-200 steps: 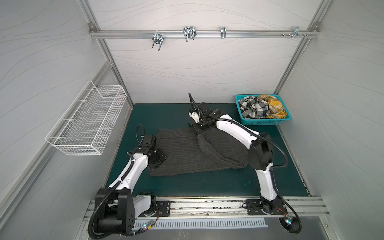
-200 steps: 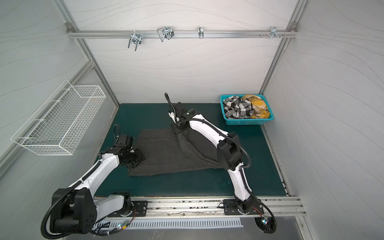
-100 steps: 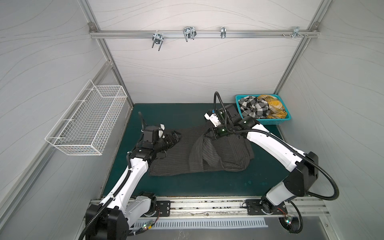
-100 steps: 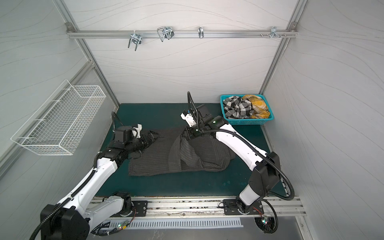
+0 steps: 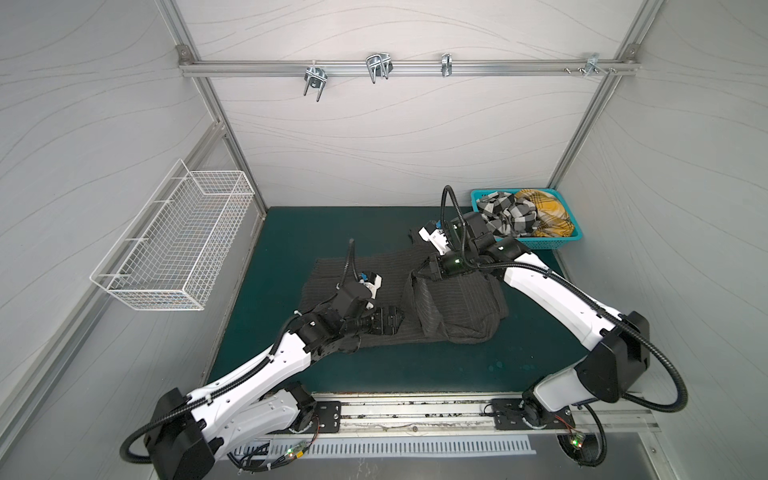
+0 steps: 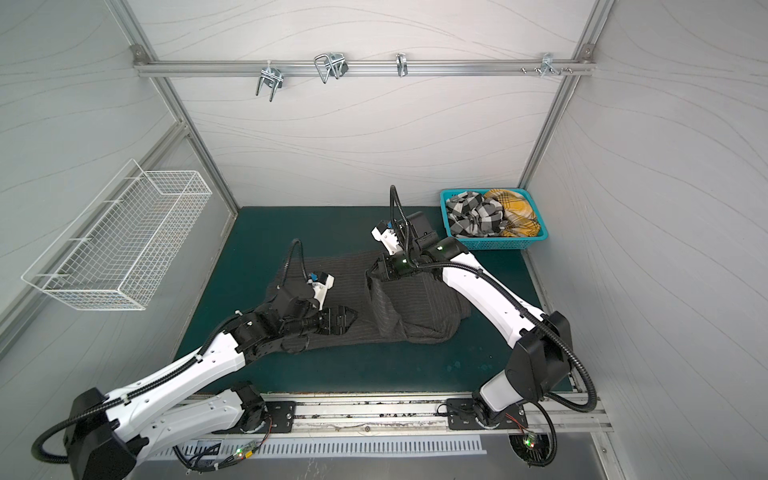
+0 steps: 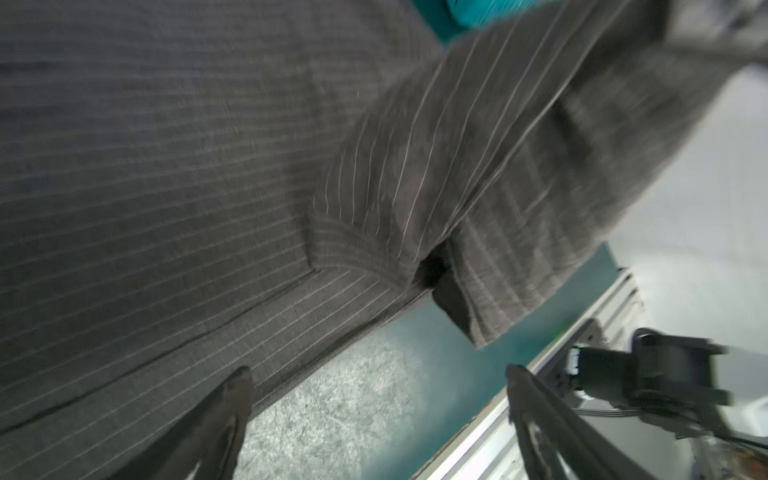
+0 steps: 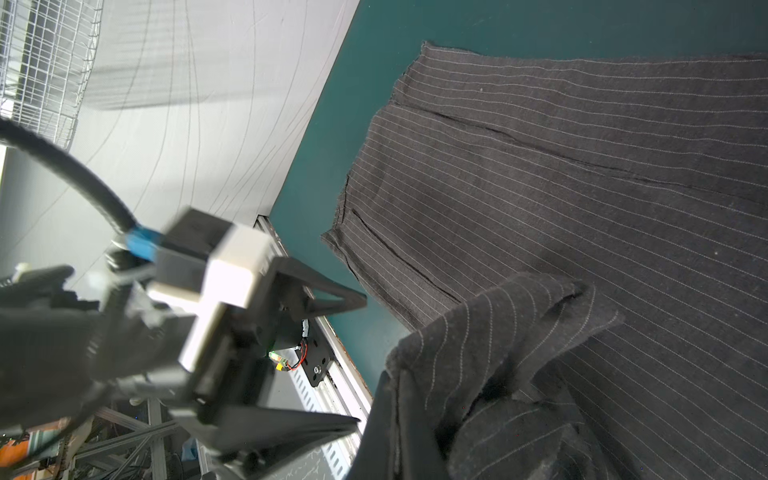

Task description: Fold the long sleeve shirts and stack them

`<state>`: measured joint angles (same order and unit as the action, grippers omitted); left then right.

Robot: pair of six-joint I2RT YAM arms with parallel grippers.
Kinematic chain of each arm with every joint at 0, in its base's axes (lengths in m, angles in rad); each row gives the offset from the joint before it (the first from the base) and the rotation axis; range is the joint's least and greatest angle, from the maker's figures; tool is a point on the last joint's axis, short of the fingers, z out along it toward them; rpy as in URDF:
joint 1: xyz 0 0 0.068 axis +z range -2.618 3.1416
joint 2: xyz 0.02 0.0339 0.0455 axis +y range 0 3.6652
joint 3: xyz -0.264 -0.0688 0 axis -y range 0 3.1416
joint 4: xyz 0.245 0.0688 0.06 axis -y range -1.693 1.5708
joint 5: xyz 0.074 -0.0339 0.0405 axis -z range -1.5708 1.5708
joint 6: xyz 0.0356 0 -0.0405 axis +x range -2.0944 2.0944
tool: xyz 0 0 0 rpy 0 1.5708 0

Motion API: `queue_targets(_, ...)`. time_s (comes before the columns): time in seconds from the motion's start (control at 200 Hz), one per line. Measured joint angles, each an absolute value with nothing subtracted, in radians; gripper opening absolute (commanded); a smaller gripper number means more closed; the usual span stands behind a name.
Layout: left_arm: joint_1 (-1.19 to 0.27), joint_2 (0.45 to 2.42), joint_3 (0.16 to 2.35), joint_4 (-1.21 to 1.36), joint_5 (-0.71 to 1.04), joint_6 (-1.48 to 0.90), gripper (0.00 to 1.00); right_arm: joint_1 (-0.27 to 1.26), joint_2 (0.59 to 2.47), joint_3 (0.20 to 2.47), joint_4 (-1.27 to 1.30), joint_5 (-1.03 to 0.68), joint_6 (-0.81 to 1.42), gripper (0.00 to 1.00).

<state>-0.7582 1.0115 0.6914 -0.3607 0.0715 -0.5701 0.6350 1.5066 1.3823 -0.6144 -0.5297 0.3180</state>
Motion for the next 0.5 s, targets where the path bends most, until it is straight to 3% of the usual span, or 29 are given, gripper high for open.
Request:
queue_targets(0.41, -0.845, 1.393, 0.865, -0.374, -0.027, -0.51, 0.87, 0.427, 1.728, 1.289, -0.602, -0.472, 0.367, 0.0)
queue_targets(0.5, -0.853, 1.468, 0.923, -0.364, -0.033, -0.495, 0.83, 0.413, 1.76, 1.259, -0.605, -0.457, 0.38, 0.4)
